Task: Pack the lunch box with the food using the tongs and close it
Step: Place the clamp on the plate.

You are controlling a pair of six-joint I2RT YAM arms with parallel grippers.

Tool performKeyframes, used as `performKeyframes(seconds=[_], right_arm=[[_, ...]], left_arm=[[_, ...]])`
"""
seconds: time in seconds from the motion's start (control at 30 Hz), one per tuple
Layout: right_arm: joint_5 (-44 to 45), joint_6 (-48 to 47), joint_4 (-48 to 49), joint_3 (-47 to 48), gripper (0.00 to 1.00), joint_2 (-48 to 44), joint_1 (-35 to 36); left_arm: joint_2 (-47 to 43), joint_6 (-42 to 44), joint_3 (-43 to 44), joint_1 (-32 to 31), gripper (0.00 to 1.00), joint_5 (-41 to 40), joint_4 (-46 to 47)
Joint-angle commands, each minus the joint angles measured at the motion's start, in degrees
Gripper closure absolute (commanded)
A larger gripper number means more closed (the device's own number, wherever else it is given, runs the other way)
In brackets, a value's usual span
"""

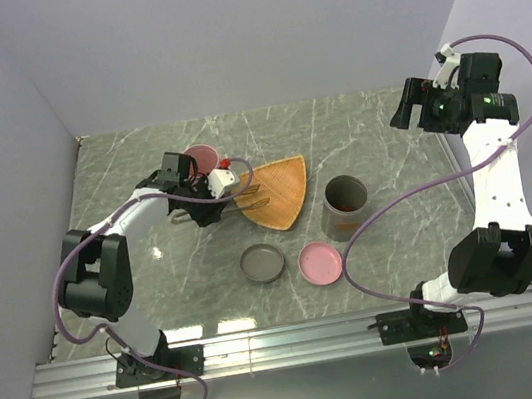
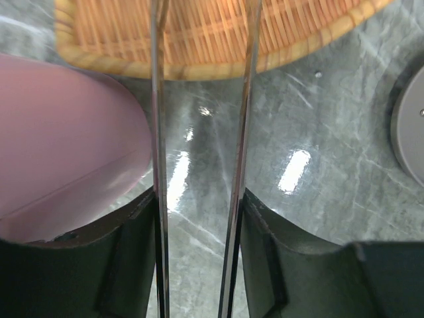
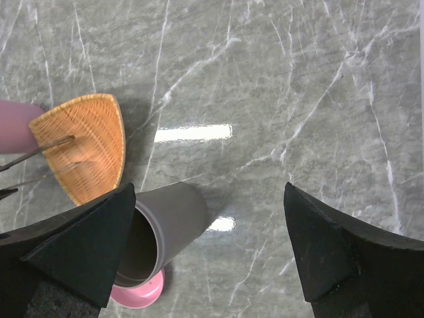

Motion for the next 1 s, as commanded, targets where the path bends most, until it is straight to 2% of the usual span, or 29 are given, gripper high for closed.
performKeyframes(seconds=[0.0,0.27,0.3,0.67,0.7,0.97], right_arm=[[0.6,-0.7,0.3,0.9,0.0,-0.2,-0.2],[0.3,-0.6,0.3,0.9,0.0,0.2,-0.2],[0.3,-0.6,0.3,0.9,0.0,0.2,-0.2],[0.4,-0.9,0.2,0.7,0.0,-0.3,-0.2],[0.4,-0.8,0.2,0.7,0.0,-0.3,-0.1],[0.0,-0.8,0.2,0.6,0.0,-0.3,-0.2]], left_arm=[[0.6,2.7,-1.0,-0.3,0.47,0.3,2.0],[2.9,3.8,-1.4,-0.4,0.43,-3.5,0.5],[3.2,3.8,-1.0,-0.4,0.32,-4.2,-0.1],[4.9,2.8,1.3,-0.6,0.26,-6.2,-2.5],[4.5,3.0,1.5,-0.8,0.1,-6.3,-3.0],[1.2,2.0,3.8,-1.0,0.05,-6.3,-4.9]])
